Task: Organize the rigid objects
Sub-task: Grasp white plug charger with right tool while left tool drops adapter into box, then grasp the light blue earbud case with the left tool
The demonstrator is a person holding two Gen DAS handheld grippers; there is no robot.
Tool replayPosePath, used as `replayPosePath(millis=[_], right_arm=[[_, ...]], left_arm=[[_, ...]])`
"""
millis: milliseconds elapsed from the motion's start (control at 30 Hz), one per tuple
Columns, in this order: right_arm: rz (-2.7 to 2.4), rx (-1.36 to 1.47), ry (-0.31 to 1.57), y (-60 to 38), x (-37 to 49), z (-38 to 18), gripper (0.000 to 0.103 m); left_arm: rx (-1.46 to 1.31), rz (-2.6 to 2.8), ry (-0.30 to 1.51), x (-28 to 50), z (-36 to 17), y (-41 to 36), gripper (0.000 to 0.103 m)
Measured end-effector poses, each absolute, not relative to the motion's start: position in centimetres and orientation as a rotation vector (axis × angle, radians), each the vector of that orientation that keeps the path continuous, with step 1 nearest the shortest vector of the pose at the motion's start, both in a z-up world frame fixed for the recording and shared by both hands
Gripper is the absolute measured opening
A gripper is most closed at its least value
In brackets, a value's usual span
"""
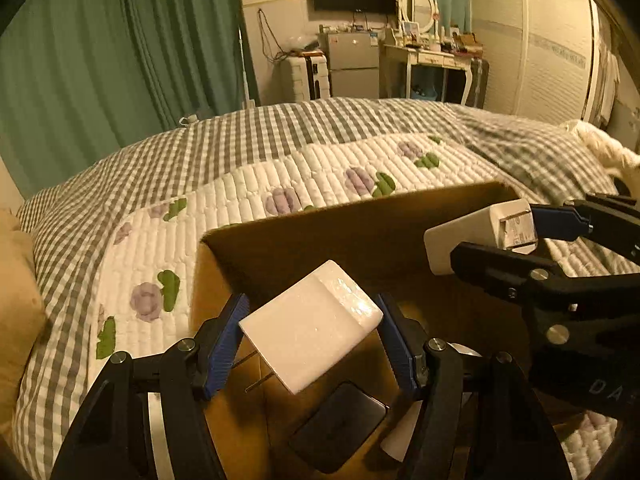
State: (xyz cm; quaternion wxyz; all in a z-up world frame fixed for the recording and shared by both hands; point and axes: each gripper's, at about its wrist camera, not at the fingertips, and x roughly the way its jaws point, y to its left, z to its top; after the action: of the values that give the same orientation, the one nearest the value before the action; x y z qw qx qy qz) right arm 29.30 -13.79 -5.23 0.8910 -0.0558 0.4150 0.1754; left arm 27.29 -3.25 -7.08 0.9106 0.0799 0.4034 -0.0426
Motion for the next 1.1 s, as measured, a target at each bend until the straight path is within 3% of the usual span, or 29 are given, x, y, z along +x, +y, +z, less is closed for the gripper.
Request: replayPosePath(millis=[200,267,300,333,733,867,1100], right_arm=[[0.351,-0.117,0.848,-13.7,30.1,-5.3,0.052],[0.352,-0.096,0.843,-14.0,30.1,-4.9,0.063],[0.349,-0.082,0.824,-14.3,29.7,-4.2,0.075],[0.341,-0.074,0.804,-14.6,29.3,-3.4,0.078],[0.366,-0.145,0.664,-18.2,18.1,5.3,0.08],[0.429,-0.186,0.688,-18.5,13.8,4.3,0.08],[0.51,-0.274,0.837,-17.6,11.3,-4.0,0.08]], left_arm=[[0.15,-0.103,0.837,27.4,-7.2,-3.5,0.066],[0.143,-0.107,0.85,27.4,-7.0,-3.5,0.074],[0.136,-0.109,0.848,27.0,-6.7,-3.5,0.08],[0.134,-0.108,0.842,26.7,-6.4,-3.4,0.088],[0.142,-0.038,0.718,14.6,0.0,-1.6,0.097],[0.115,0.014,0.732,10.9,-1.4,-1.0,0.097],[-0.009,0.024,0.841,8.5,-8.4,-0.7,0.097]])
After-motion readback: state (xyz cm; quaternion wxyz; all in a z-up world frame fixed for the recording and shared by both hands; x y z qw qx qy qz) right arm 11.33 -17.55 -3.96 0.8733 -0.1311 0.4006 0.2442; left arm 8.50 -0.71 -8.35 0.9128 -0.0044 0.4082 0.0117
